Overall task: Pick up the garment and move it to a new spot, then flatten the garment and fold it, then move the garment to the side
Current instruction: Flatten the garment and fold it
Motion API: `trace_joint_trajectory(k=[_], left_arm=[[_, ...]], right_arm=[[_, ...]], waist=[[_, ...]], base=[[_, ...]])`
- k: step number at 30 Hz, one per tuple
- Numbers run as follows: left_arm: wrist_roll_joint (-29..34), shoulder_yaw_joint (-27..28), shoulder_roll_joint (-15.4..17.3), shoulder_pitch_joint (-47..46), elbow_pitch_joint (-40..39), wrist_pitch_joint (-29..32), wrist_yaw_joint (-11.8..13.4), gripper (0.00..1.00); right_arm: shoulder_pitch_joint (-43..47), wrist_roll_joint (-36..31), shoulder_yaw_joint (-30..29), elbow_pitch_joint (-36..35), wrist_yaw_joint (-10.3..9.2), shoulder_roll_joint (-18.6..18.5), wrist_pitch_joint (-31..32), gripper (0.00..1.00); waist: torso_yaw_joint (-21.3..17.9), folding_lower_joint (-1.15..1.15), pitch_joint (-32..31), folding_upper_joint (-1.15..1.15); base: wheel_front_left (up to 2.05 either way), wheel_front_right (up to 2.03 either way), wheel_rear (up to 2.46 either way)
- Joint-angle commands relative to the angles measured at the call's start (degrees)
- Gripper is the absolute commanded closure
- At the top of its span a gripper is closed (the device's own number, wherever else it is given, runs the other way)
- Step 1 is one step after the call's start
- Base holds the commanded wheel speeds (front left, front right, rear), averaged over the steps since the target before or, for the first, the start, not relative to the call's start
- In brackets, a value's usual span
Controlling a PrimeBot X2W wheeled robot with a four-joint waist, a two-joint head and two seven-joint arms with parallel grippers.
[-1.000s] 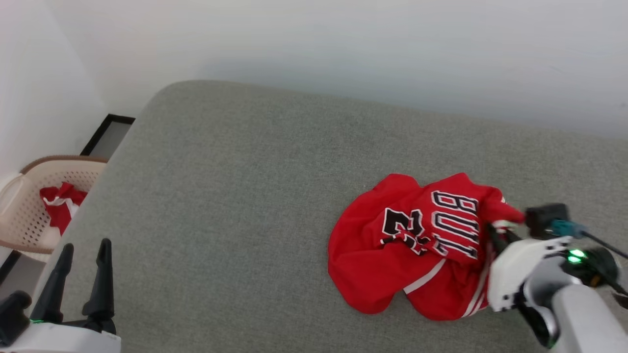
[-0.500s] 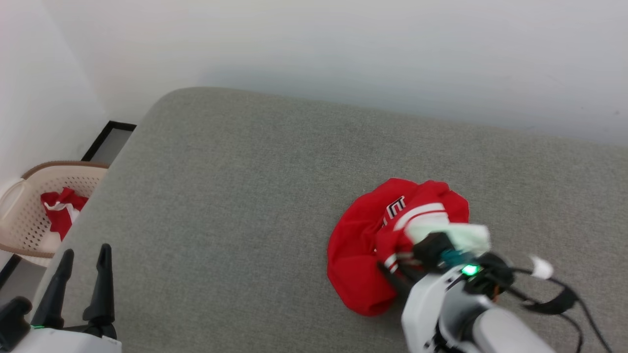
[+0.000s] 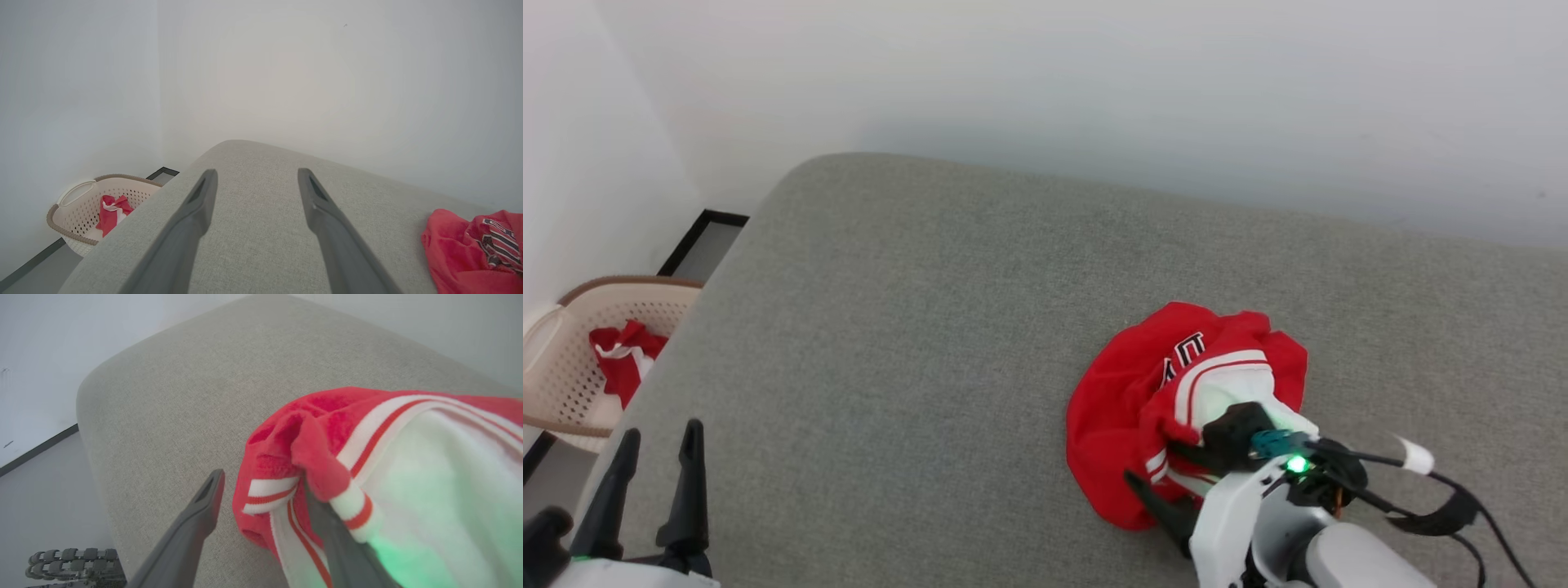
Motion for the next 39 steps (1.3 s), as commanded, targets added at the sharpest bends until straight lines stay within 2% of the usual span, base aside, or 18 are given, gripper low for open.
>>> trace_joint_trajectory(k=[1, 9, 17, 20, 26, 34, 39], left_arm=[[0.5, 0.3, -0.2, 0.8, 0.0, 0.0, -0.3, 0.0], [1.1, 1.5, -0.8, 2.9, -0.2, 0.0, -0.3, 0.0], [1.2, 1.8, -1.0, 4.0, -0.7, 0.0, -0.3, 0.0], [0.8, 2.1, -1.1, 4.4, -0.9, 0.0, -0.3, 0.0], [0.7, 2.3, -1.1, 4.1, -1.2, 0.0, -0.3, 0.0], [0.8, 2.3, -1.4, 3.2, -1.1, 0.0, -0.3, 0.0], [1.0, 1.8, -1.7, 2.3, -0.6, 0.0, -0.4, 0.0]], right_arm=[[0.2, 0.2, -0.6, -0.9, -0.08, -0.5, -0.6, 0.0], [3.4, -0.2, -6.2, -8.5, -0.08, -2.1, -1.5, 0.0], [7.5, -0.6, -12.0, -16.6, -0.08, -2.2, 2.0, 0.0], [9.8, -0.1, -14.5, -21.7, -0.08, -2.3, 5.2, 0.0], [13.0, 1.1, -15.9, -26.2, -0.08, -2.7, 13.2, 0.0], [15.3, 0.2, -16.4, -24.9, -0.08, -2.2, 19.3, 0.0], [14.3, 0.1, -12.6, -21.2, -0.09, -3.2, 23.5, 0.0]], waist=[[-0.4, 0.0, -0.5, 0.0], [-1.6, 0.0, -2.0, 0.0], [-2.0, 0.0, -2.7, 0.0], [-2.1, 0.0, -2.4, 0.0], [-2.3, 0.0, -1.7, 0.0], [-2.3, 0.0, -0.9, 0.0], [-2.1, 0.0, 0.0, 0.0]], base=[[0.0, 0.0, 0.0], [0.0, 0.0, 0.0], [0.0, 0.0, 0.0], [0.0, 0.0, 0.0], [0.0, 0.0, 0.0], [0.0, 0.0, 0.0], [0.0, 0.0, 0.0]])
